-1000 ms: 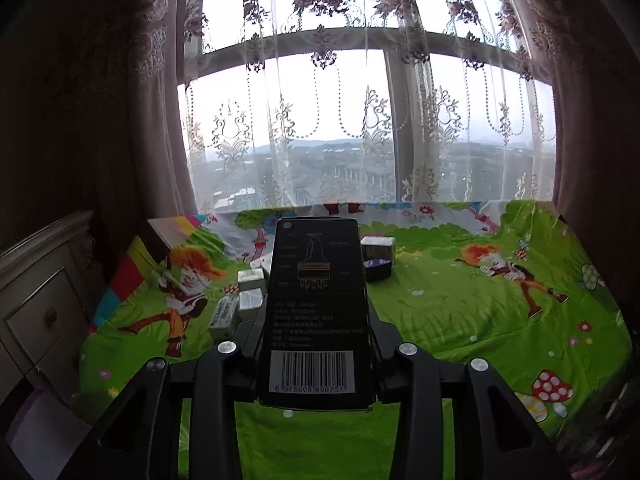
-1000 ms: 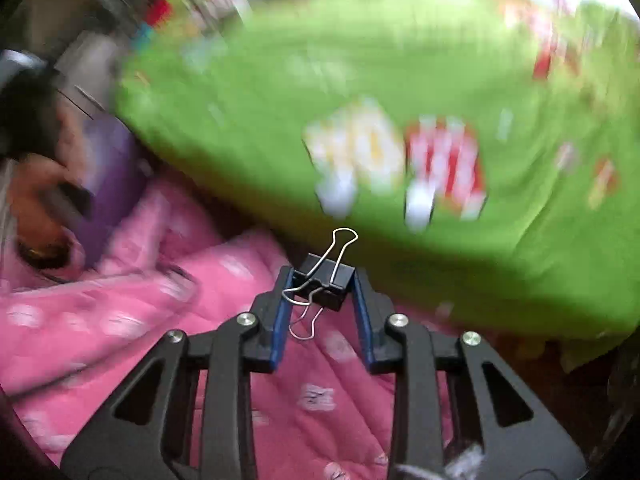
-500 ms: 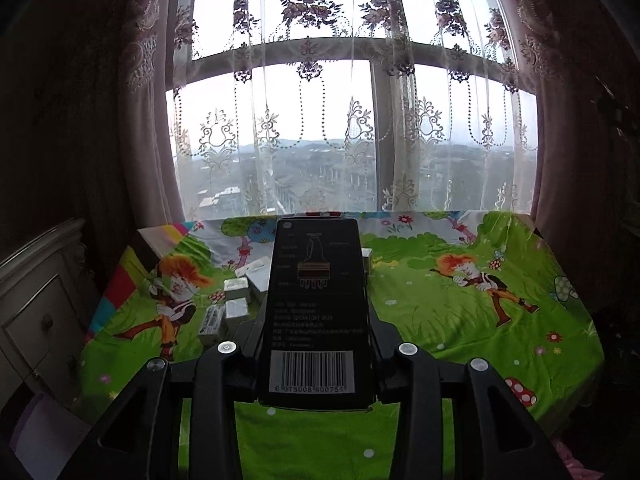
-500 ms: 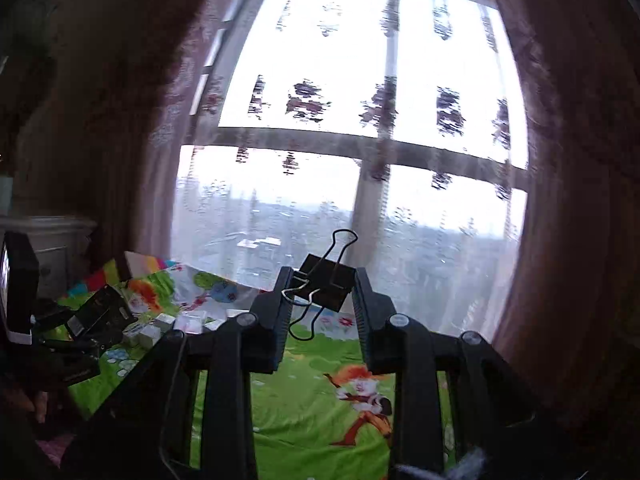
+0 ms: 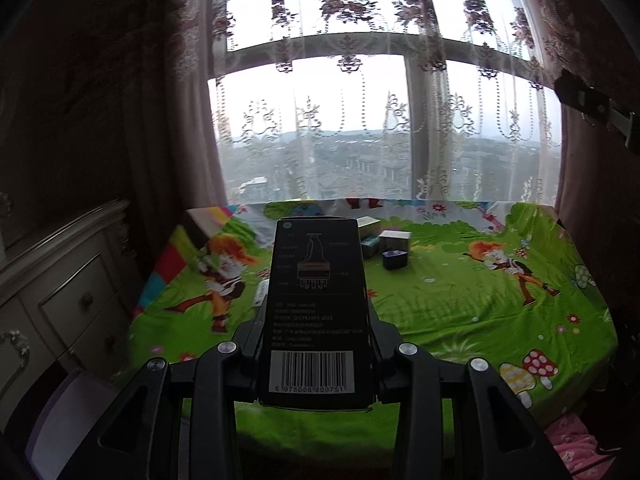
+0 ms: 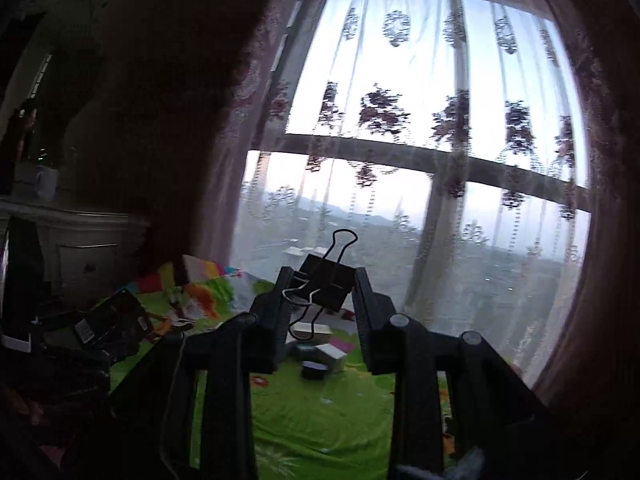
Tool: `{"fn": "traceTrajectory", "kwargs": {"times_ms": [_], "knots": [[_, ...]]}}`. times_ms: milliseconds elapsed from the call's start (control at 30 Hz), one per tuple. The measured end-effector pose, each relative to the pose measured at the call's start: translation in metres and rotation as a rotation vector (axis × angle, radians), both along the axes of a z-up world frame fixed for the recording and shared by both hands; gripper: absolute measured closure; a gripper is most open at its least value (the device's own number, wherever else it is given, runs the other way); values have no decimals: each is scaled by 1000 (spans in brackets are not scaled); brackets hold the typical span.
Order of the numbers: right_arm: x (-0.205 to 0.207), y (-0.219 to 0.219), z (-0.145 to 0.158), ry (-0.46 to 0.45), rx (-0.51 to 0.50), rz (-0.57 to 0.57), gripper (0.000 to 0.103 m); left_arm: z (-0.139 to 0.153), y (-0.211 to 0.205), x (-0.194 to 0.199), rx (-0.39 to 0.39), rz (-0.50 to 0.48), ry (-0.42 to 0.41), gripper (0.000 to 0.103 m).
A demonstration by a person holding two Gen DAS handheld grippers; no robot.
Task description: Organize rigid objects
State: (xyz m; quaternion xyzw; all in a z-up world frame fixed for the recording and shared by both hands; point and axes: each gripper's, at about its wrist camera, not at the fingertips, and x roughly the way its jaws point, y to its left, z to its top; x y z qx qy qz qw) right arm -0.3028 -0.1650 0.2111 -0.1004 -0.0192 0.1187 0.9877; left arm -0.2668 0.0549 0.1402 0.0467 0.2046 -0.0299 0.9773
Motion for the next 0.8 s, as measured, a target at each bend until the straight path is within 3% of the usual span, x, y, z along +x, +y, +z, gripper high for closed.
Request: {"fn": "traceTrajectory", "kwargs": {"times_ms": [433,533,800], "knots": [[8,126,-8,67,-77,313,70,8,73,-44,11,235,-66,63],[15,152,-7,157,-98,409,70,3,92,-50,7,279,-11,63],[34,231,-23,458,-202,675,70,-29,168,-73,-131,453,184,63]]}}
